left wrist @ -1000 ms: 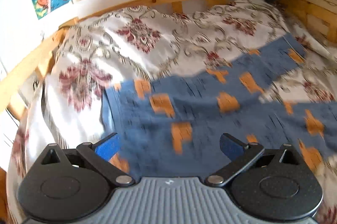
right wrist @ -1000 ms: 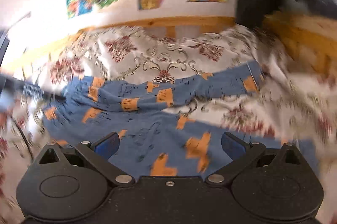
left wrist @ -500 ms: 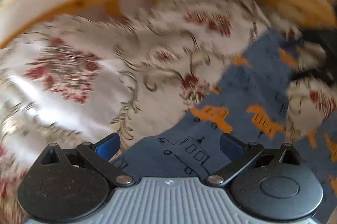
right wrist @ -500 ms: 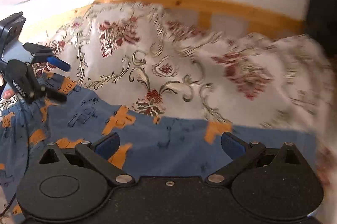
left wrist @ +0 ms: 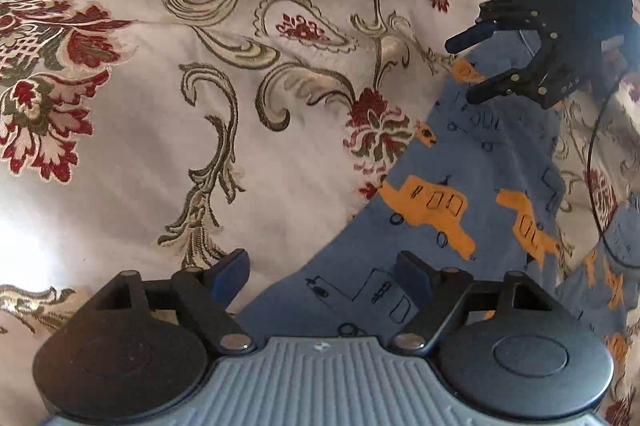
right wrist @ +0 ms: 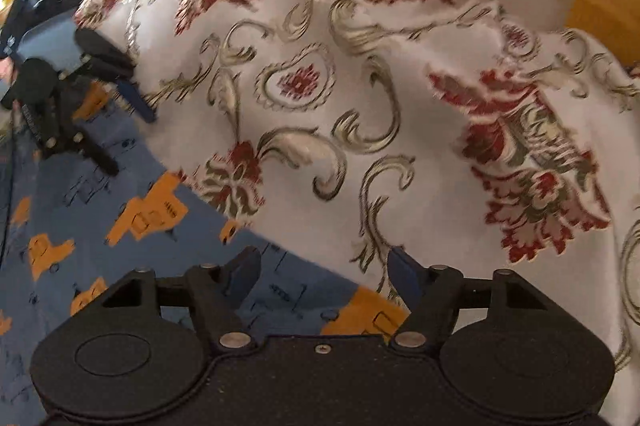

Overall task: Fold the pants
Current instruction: 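Move the right tool to the pant leg hem while the left tool reaches the other hem, then close the right gripper on one hem while the left gripper closes on the other hem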

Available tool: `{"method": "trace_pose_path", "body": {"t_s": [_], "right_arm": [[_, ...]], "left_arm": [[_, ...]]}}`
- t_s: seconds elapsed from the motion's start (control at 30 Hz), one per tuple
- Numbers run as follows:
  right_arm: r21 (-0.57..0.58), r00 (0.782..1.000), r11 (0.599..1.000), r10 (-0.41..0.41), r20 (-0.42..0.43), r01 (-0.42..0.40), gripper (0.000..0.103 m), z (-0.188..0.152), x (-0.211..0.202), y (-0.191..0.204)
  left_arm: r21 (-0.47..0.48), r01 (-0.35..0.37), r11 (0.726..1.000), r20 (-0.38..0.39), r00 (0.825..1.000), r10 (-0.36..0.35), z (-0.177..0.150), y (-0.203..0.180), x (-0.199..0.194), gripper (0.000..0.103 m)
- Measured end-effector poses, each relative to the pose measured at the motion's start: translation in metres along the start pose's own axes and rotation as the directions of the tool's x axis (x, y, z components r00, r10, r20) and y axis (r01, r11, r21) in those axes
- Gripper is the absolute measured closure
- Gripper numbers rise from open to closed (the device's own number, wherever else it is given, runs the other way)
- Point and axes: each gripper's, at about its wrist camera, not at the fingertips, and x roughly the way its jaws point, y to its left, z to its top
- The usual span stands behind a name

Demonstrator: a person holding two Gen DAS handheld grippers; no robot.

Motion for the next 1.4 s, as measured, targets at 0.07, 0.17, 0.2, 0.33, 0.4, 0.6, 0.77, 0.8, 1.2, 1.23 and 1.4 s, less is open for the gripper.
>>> {"method": "trace_pose_path", "body": {"t_s": [0.07,0.17,0.2,0.33,0.4,0.6,0.77,0.8,1.2,1.23,1.4], "right_arm": [[-0.026,0.999,1.000,-0.001,-0.032,0.000,0.034,-0.002,0.004,0.003],[-0.080,0.996,0.996,-0.039,-0.075,0.033,0.048,-0.008,0.013,0.014],[-0.092,0.996,0.994,-0.060,-0.071,0.053,0.048,-0.011,0.015,0.018],[-0.082,0.995,0.992,-0.098,-0.037,0.094,0.048,-0.018,0.016,0.024],[-0.066,0.994,0.993,-0.099,-0.034,0.097,0.048,-0.019,0.015,0.023],[-0.037,0.993,0.993,-0.112,-0.021,0.111,0.057,-0.024,0.014,0.027],[-0.053,0.991,0.989,-0.135,-0.010,0.135,0.072,-0.027,0.014,0.039],[-0.062,0.989,0.988,-0.145,-0.008,0.145,0.074,-0.028,0.013,0.042],[-0.053,0.942,0.943,-0.325,0.081,0.330,0.096,-0.043,0.007,0.073],[-0.051,0.937,0.938,-0.337,0.091,0.342,0.097,-0.042,0.005,0.075],[-0.012,0.885,0.900,-0.425,0.189,0.435,0.097,-0.030,-0.009,0.076]], "left_arm": [[0.024,-0.040,0.999,-0.012,0.999,0.041,0.000,-0.003,0.001,0.032],[0.021,-0.202,0.979,0.024,0.979,0.201,-0.006,-0.015,0.005,0.066],[0.026,-0.226,0.974,0.032,0.974,0.225,-0.007,-0.019,0.007,0.067],[0.112,-0.255,0.960,0.016,0.967,0.254,-0.009,-0.037,0.009,0.060],[0.121,-0.219,0.968,-0.012,0.975,0.222,-0.006,-0.036,0.006,0.046],[0.106,-0.116,0.988,-0.055,0.991,0.122,-0.010,-0.022,0.000,0.021],[0.178,-0.172,0.969,-0.066,0.980,0.186,-0.012,-0.034,0.001,0.059],[0.176,-0.177,0.968,-0.063,0.980,0.191,-0.013,-0.035,0.000,0.067],[0.079,-0.376,0.923,0.101,0.924,0.368,-0.028,-0.060,-0.009,0.100],[0.068,-0.393,0.917,0.123,0.915,0.383,-0.028,-0.062,-0.013,0.100],[0.046,-0.491,0.870,0.244,0.850,0.467,-0.022,-0.072,-0.032,0.100]]}}
